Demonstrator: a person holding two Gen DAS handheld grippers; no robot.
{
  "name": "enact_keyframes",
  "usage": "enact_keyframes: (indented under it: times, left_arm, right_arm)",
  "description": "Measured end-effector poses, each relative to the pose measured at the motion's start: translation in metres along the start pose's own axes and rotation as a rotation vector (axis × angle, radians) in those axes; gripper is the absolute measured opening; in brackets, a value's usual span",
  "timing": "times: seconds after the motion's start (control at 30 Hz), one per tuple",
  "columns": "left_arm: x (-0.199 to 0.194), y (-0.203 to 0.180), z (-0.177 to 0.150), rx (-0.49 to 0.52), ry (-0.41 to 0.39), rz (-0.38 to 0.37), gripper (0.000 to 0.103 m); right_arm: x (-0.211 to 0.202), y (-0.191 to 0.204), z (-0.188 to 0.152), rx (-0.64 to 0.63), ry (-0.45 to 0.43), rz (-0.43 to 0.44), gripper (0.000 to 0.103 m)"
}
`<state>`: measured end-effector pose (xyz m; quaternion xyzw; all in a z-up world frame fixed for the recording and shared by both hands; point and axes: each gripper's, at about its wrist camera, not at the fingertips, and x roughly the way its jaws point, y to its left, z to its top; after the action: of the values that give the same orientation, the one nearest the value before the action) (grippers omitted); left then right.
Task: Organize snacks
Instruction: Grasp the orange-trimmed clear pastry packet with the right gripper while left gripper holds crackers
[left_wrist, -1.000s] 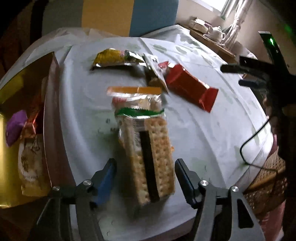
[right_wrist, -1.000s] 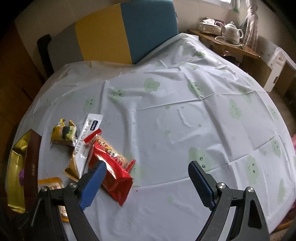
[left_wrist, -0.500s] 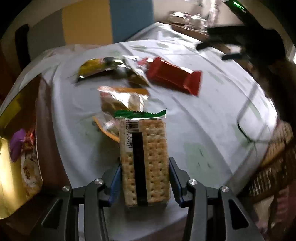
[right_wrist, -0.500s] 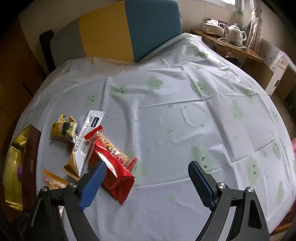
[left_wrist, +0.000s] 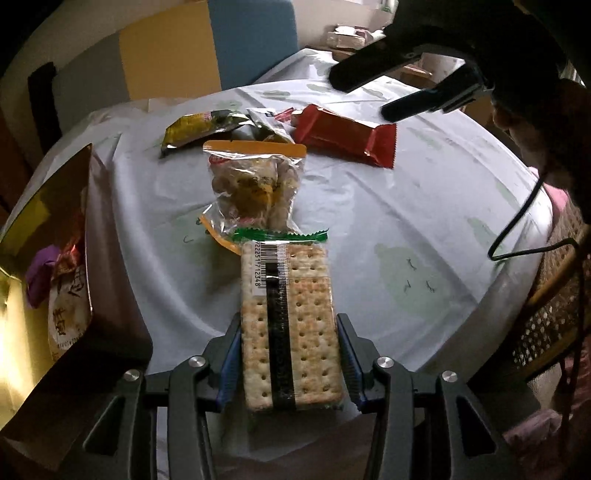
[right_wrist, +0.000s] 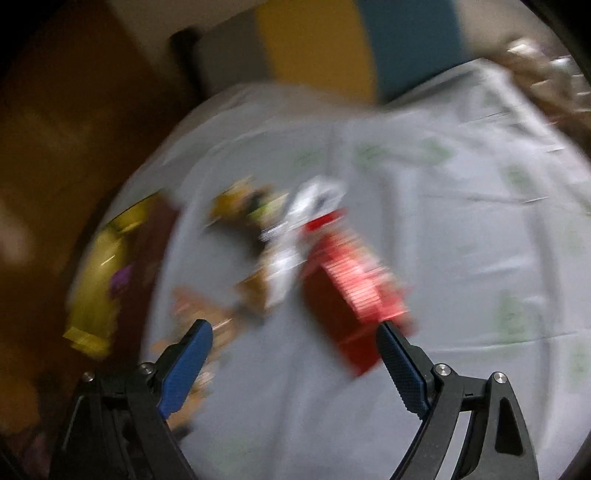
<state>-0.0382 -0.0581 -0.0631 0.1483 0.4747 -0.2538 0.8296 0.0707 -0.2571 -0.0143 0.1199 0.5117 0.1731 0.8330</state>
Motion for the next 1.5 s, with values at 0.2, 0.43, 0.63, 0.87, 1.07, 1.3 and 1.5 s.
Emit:
enact_keyframes:
  times: [0.2,0.43,0.63,0.87,1.07,1.3,1.5]
  left_arm:
    - [-0.001,0.003,-0.005,0.003,-0.010,-0.028,0.047]
    - [-0.001,0.005,-0.010,-0.007,-0.036,-0.044,0.048]
    - [-0.002,0.008,-0.013,-0.018,-0.048,-0.060,0.048]
    - [-0.001,0.013,-0.014,-0.026,-0.052,-0.065,0.048]
    - [-0.002,0.011,-0.012,-0.026,-0.047,-0.054,0.047]
    - [-0.017,0.019,-0.001,-0.079,-0.072,-0.082,0.047]
    - [-0.050,0.033,0.014,-0.139,-0.159,-0.082,0.047]
  right_arm:
    - [0.037,0.037,-0.012,0.001,0.149,0.109,0.090]
    - [0.089,0.064,-0.004,0.089,0.168,0.078,0.084]
    - [0.112,0.088,0.002,-0.049,0.128,-0.099,0.055]
    - [0.086,0.097,-0.016,-0.330,0.173,-0.210,0.052]
    - [0.079,0.055,-0.039,-0.322,0.207,-0.256,0.054]
    - [0.082,0.058,-0.045,-0.360,0.199,-0.264,0.055]
    - [0.079,0.054,-0.047,-0.355,0.199,-0.258,0.056]
